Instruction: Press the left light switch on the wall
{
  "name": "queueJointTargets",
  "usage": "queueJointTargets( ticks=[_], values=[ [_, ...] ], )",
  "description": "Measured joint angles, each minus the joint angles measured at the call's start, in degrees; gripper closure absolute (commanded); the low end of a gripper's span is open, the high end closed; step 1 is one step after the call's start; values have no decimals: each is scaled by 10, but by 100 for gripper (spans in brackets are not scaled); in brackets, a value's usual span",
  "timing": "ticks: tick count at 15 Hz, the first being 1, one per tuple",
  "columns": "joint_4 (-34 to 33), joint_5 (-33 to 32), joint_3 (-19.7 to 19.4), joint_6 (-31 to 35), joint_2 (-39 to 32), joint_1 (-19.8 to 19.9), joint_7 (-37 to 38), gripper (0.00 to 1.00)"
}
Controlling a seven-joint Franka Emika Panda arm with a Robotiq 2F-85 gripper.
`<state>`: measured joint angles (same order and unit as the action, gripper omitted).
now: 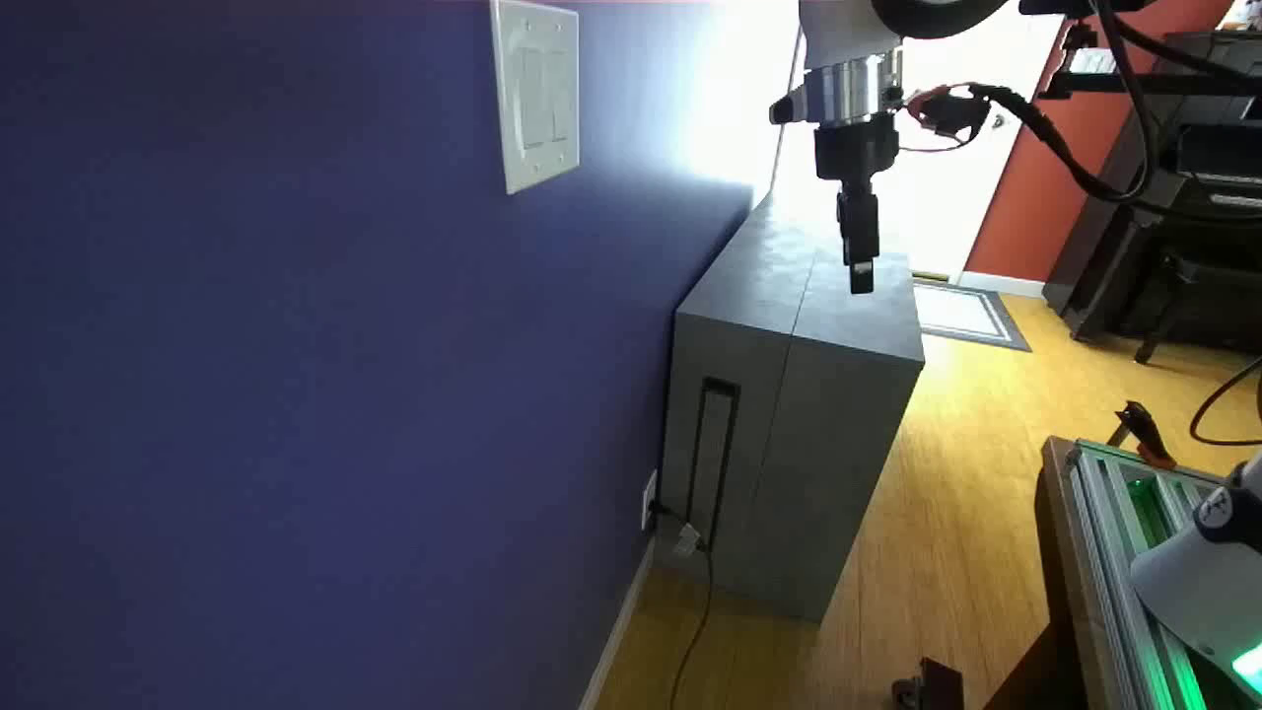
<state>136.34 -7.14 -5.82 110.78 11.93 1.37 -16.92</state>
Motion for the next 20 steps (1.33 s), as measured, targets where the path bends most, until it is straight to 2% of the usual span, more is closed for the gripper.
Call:
queueJointTargets(
  ticks=[14, 16, 20],
  values=[
    [0, 8, 1, 0, 0, -1, -2, 0],
    [-5, 51, 5, 9, 4, -10, -14, 0],
    [-29, 178, 19, 11, 39, -43, -20, 0]
  ],
)
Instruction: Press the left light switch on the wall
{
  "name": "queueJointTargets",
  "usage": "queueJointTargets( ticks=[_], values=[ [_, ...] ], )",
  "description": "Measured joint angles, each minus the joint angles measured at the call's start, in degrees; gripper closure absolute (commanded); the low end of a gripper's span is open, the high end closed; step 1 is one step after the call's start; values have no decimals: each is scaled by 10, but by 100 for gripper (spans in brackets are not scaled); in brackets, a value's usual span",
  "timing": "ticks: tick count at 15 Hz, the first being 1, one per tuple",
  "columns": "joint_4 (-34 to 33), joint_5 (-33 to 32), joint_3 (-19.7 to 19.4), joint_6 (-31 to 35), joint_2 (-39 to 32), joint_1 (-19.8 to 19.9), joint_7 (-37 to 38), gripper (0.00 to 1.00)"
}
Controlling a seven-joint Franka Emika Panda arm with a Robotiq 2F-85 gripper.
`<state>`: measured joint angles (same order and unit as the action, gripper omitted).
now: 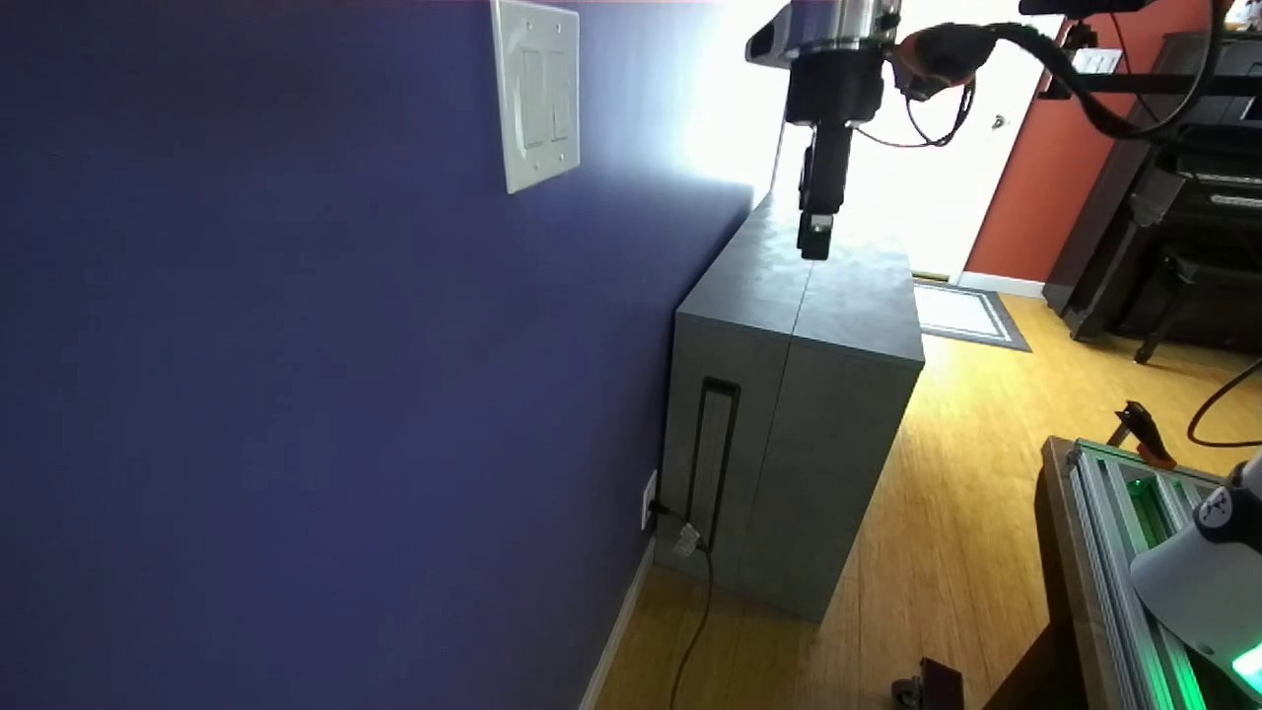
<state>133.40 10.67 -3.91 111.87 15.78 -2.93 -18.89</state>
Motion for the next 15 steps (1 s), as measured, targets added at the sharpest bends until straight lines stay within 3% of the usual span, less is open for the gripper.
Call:
queueJointTargets(
  ticks=[6, 11, 15],
  values=[
    [5, 149, -19, -18, 92, -6, 1, 0],
    [15, 282, -38, -24, 113, -8, 5, 0],
    [15, 315, -38, -24, 112, -9, 8, 0]
  ],
)
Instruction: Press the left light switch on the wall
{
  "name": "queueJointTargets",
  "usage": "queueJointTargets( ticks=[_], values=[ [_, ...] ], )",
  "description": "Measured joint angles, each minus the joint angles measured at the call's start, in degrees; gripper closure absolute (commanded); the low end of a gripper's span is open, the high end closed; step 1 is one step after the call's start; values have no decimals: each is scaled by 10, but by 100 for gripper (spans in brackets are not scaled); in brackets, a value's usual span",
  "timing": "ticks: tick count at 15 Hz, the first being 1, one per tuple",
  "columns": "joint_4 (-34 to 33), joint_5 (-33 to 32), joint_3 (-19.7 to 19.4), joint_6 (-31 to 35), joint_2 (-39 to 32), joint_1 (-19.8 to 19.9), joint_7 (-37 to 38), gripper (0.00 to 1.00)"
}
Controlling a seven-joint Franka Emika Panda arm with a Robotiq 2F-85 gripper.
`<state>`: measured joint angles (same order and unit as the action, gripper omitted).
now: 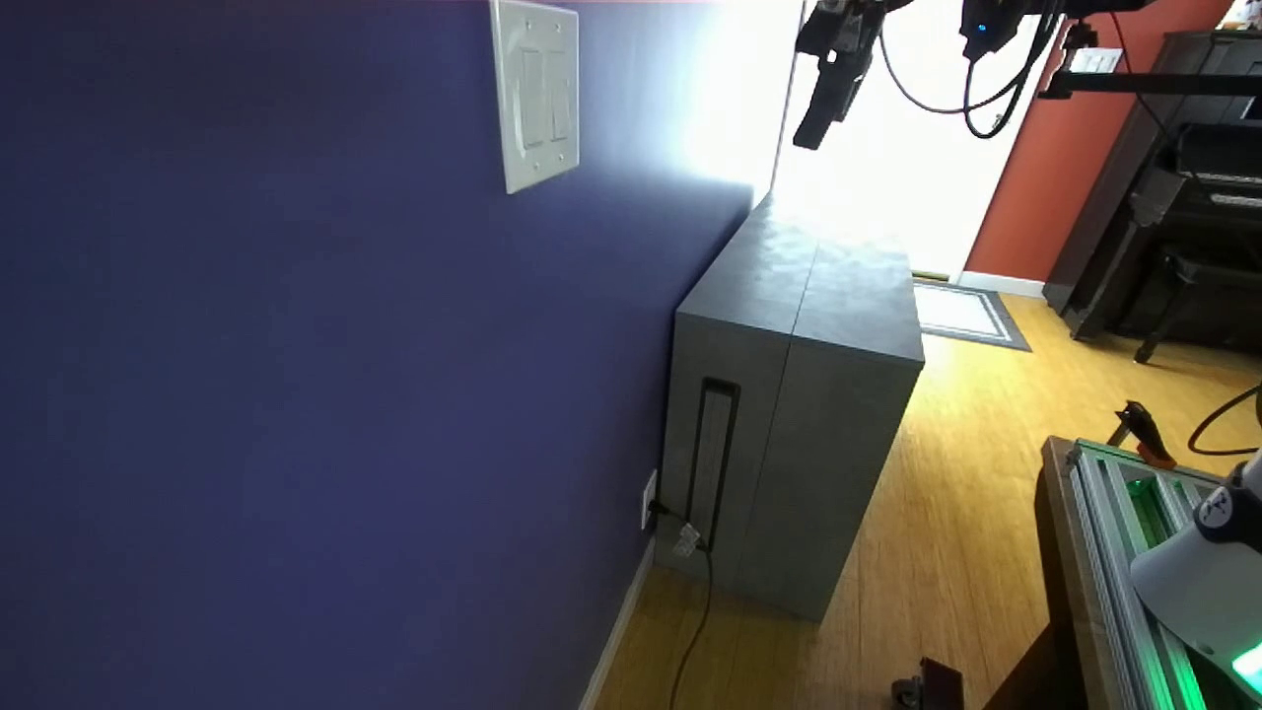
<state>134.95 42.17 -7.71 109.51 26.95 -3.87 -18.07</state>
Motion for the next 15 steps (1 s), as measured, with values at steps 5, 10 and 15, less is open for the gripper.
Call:
queueJointTargets(
  ticks=[5, 10, 15],
  values=[
    [0, 1, 1, 0, 0, 1, 1, 0],
    [-15, 62, 17, 14, -29, 0, 22, 0],
    [-43, 180, 26, 65, -77, 2, 27, 41]
  ],
)
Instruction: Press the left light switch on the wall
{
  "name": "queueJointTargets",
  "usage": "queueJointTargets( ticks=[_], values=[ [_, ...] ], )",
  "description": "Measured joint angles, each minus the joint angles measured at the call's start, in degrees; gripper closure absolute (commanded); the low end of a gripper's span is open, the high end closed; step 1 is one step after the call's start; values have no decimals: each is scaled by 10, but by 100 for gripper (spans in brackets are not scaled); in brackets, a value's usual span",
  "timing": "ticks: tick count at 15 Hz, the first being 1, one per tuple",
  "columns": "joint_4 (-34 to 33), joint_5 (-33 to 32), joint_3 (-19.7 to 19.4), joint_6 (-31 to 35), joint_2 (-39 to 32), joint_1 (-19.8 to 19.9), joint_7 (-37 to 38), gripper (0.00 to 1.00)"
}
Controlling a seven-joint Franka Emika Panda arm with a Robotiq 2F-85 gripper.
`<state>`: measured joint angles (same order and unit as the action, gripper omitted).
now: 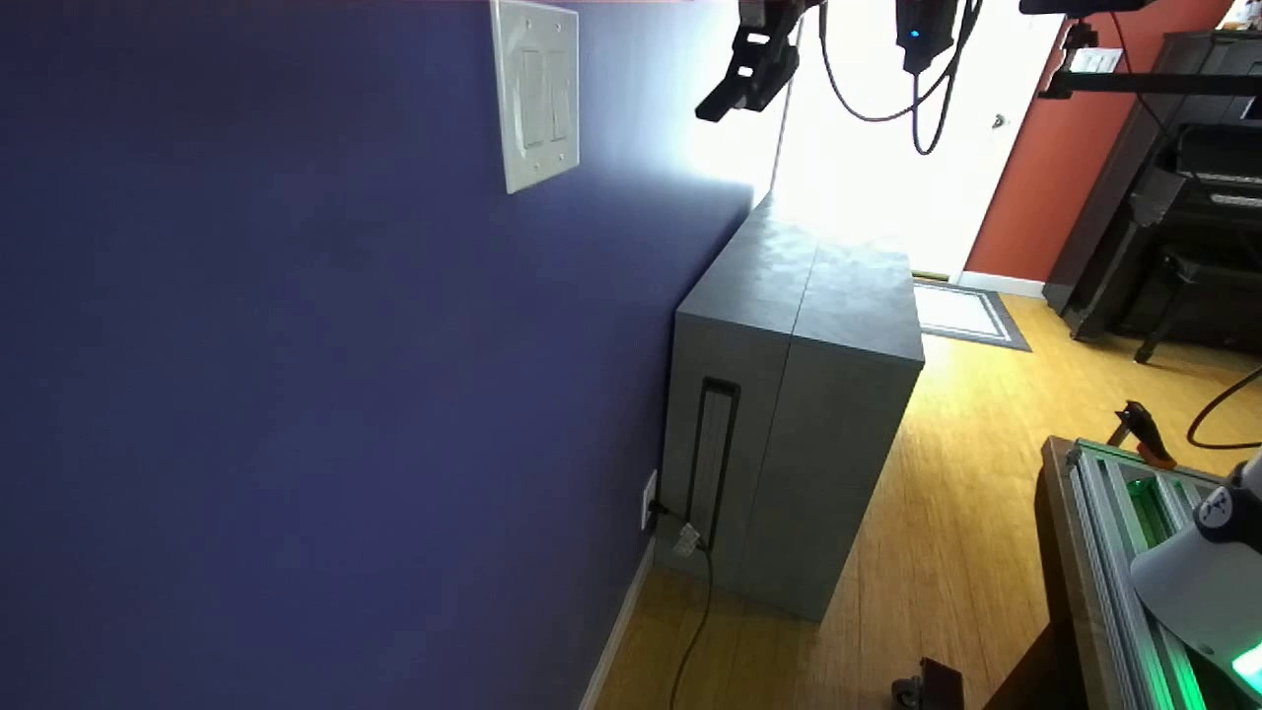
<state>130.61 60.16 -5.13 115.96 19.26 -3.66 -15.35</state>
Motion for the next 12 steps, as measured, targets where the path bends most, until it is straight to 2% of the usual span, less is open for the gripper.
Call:
queueJointTargets(
  ticks=[3, 7, 11, 12],
  values=[
    [-15, 77, 1, 32, -22, 1, -11, 62],
    [-31, 149, 9, 61, -47, 3, -24, 90],
    [-41, 197, 20, 74, -75, 3, -40, 99],
    [-43, 207, 22, 78, -81, 4, -45, 95]
  ],
)
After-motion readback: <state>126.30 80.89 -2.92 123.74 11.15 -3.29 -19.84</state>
